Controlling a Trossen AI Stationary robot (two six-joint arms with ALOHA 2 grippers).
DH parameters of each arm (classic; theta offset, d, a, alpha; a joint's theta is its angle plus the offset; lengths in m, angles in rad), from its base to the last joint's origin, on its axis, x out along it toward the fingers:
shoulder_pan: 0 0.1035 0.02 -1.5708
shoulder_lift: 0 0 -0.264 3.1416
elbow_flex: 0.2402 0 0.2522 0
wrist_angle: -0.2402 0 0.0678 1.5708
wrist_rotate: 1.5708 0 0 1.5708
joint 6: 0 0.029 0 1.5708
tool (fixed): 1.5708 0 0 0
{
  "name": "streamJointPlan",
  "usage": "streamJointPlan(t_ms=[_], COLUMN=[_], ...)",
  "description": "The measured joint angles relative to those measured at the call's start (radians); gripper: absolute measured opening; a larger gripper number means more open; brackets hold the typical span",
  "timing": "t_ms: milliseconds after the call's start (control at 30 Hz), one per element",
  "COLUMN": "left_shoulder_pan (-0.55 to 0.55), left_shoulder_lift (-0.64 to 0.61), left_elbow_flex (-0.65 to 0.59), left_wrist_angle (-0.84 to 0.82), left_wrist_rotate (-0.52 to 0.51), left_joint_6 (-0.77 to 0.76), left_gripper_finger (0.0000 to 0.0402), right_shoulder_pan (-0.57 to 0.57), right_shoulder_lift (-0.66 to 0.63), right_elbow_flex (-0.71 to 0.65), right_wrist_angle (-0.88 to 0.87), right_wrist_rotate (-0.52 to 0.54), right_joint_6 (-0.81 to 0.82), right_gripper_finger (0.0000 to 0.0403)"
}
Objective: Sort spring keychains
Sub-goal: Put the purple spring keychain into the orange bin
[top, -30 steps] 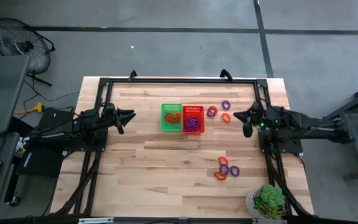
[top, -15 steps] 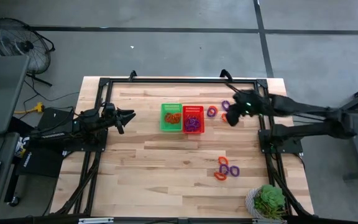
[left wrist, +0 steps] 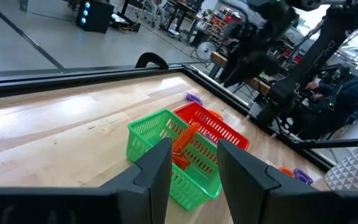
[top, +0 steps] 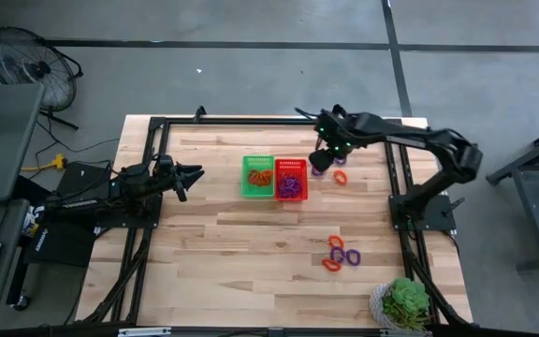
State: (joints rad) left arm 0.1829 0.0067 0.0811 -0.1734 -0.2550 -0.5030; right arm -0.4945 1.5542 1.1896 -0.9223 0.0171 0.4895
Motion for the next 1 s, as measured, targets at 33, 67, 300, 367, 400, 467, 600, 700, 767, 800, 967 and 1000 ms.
streamJointPlan(t_ms=[33,67,300,367,400,467,600,700,767,800,967,1000], left_shoulder_pan=[0.0,0.0,0.0,0.0,0.0,0.0,0.0,0.0,0.0,0.0,0.0,0.0], left_shoulder_lift=[0.0,0.0,0.0,0.0,0.0,0.0,0.0,0.0,0.0,0.0,0.0,0.0], left_elbow_flex=[0.0,0.0,0.0,0.0,0.0,0.0,0.0,0.0,0.0,0.0,0.0,0.0], left_wrist_angle=[0.0,0.0,0.0,0.0,0.0,0.0,0.0,0.0,0.0,0.0,0.0,0.0], left_wrist_rotate=[0.0,0.0,0.0,0.0,0.0,0.0,0.0,0.0,0.0,0.0,0.0,0.0], left_joint_6=[0.0,0.0,0.0,0.0,0.0,0.0,0.0,0.0,0.0,0.0,0.0,0.0], left_gripper_finger=[0.0126,0.0126,0.0126,0.0126,0.0126,0.0126,0.0126,0.0126,0.0126,0.0126,0.0126,0.0126], right_shoulder_pan=[-0.002,-0.003,-0.003,-0.004,-0.004,-0.004,-0.004,-0.01,-0.016,-0.018,-0.037,-0.041], right_shoulder_lift=[0.023,0.043,0.157,0.183,0.195,0.218,0.262,0.29,0.301,0.304,0.308,0.308], right_elbow_flex=[0.014,0.023,0.042,0.041,0.041,0.041,0.041,0.04,0.04,0.04,0.04,0.04], right_wrist_angle=[-0.01,-0.011,-0.015,-0.022,-0.022,-0.019,-0.006,0.01,0.022,0.022,0.043,0.051], right_wrist_rotate=[-0.001,0.0,0.015,0.03,0.037,0.041,0.072,0.077,0.077,0.079,0.072,0.06], right_joint_6=[-0.009,-0.024,-0.071,-0.07,-0.07,-0.07,-0.069,-0.071,-0.07,-0.069,-0.068,-0.068], right_gripper_finger=[0.0192,0.0193,0.0193,0.0193,0.0193,0.0193,0.0193,0.0193,0.0193,0.0193,0.0193,0.0192])
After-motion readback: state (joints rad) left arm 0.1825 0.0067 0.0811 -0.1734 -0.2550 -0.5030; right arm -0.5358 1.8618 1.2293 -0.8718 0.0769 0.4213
